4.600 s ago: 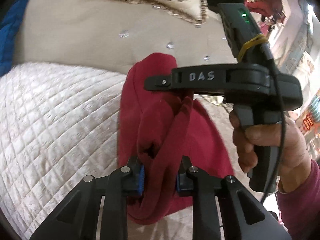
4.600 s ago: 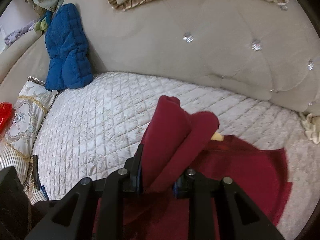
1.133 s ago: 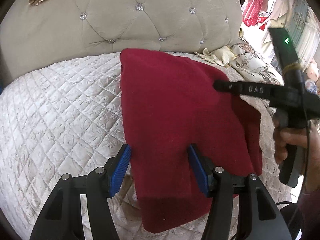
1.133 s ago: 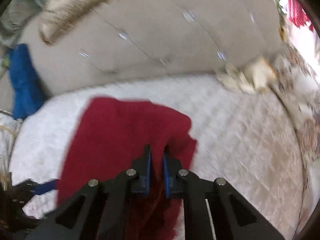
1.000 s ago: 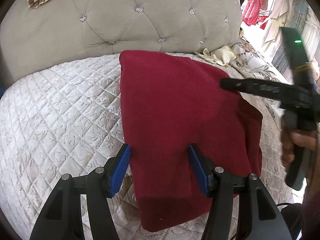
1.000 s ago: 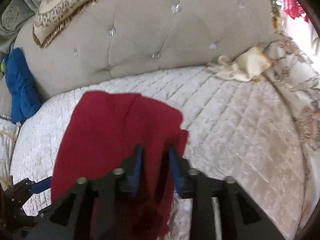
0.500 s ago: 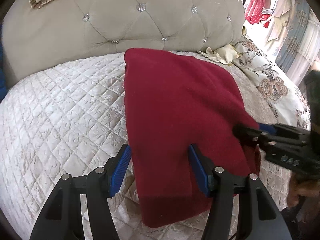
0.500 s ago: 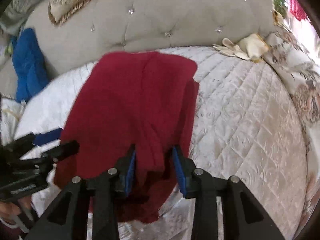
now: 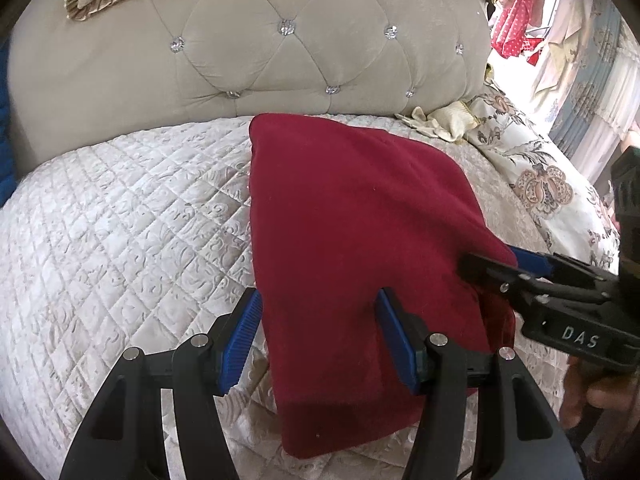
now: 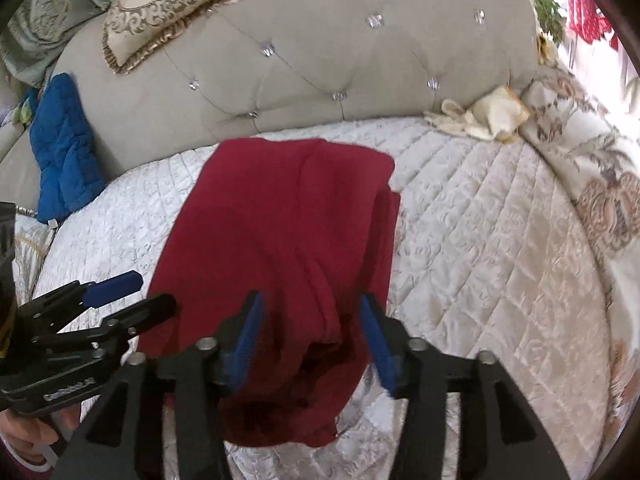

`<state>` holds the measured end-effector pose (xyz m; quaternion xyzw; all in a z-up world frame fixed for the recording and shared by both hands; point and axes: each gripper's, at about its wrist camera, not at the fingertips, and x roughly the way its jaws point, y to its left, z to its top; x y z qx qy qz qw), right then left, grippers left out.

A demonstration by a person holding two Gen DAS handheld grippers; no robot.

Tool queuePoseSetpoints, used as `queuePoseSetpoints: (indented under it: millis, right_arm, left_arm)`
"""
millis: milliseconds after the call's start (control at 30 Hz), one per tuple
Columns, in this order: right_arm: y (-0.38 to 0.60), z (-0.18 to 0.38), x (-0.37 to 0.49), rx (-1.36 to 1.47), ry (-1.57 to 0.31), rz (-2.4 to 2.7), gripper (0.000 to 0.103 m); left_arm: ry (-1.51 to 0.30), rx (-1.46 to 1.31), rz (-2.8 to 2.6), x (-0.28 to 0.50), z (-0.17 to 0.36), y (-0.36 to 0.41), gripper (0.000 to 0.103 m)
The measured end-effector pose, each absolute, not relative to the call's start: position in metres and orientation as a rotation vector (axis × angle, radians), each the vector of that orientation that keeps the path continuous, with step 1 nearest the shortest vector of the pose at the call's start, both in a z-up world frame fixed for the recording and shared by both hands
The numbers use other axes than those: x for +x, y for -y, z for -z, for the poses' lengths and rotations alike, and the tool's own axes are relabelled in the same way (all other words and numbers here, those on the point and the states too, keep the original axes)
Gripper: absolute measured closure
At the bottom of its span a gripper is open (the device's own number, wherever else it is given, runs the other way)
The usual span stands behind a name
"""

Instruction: Fold small clothes

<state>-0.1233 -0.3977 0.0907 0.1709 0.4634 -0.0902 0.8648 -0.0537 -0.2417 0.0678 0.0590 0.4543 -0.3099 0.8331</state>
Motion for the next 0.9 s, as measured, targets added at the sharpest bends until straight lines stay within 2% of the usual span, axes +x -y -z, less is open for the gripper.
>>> queuePoseSetpoints:
  millis: [33, 233, 367, 500, 667, 900]
  right_arm:
    - [0.398, -0.089, -0.122, 0.364, -0.972, 0.192, 0.034]
    - [0.417, -0.073, -0.112, 0.438, -0.979, 0.181, 0.026]
    - [0.423, -0.068, -0.102, 0.456, -0.954, 0.131, 0.023]
    - [0.428, -0.06, -0.091, 0.46, -0.941, 0.092, 0.015]
    - [0.436, -0.051, -0.085, 0.507, -0.926, 0.065, 0.014]
    - [0.445, -0.036, -0.082, 0.603, -0.909, 0.026, 0.01]
  left_arm:
    - [-0.966, 0.123, 0.659, -0.052, -0.067, 0.242, 0.065]
    - [-0.981, 0.081, 0.704, -0.041, -0.062, 0.245, 0.065]
    - [-1.006, 0.039, 0.74, -0.031, -0.059, 0.246, 0.059]
    - [-1.059, -0.061, 0.788, -0.012, -0.053, 0.238, 0.054]
    - [-1.11, -0.137, 0.803, 0.006, -0.043, 0.231, 0.052]
    - [-1.165, -0.188, 0.841, 0.018, -0.025, 0.24, 0.042]
